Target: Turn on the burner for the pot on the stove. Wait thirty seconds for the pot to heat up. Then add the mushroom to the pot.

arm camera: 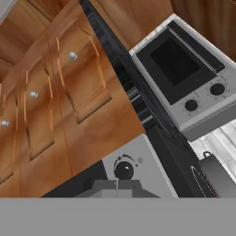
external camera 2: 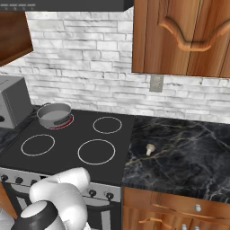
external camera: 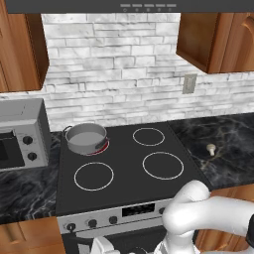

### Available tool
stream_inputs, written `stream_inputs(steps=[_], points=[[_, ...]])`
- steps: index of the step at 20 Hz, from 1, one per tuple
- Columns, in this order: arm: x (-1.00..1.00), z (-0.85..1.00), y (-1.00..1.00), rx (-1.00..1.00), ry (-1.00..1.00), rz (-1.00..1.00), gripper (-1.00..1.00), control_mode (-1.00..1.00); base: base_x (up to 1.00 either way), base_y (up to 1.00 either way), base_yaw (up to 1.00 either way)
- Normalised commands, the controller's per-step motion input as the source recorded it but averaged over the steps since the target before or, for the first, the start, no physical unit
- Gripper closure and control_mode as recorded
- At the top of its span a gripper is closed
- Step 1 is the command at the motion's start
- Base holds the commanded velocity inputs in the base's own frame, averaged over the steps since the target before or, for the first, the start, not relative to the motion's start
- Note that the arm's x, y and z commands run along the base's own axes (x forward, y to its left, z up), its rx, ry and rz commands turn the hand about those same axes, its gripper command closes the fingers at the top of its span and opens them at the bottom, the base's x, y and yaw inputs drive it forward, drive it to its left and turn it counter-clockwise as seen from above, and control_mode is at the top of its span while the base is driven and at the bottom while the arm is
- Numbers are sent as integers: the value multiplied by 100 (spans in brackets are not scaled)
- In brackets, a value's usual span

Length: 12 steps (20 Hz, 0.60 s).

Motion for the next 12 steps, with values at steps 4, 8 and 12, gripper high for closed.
stream_inputs(steps=[4, 8, 12], points=[[0, 0, 0, 0, 0, 0, 100, -100, 0, 0, 0], [0, 0, 0, 0, 0, 0, 100, -100, 0, 0, 0], [0, 0, 0, 0, 0, 0, 100, -100, 0, 0, 0]])
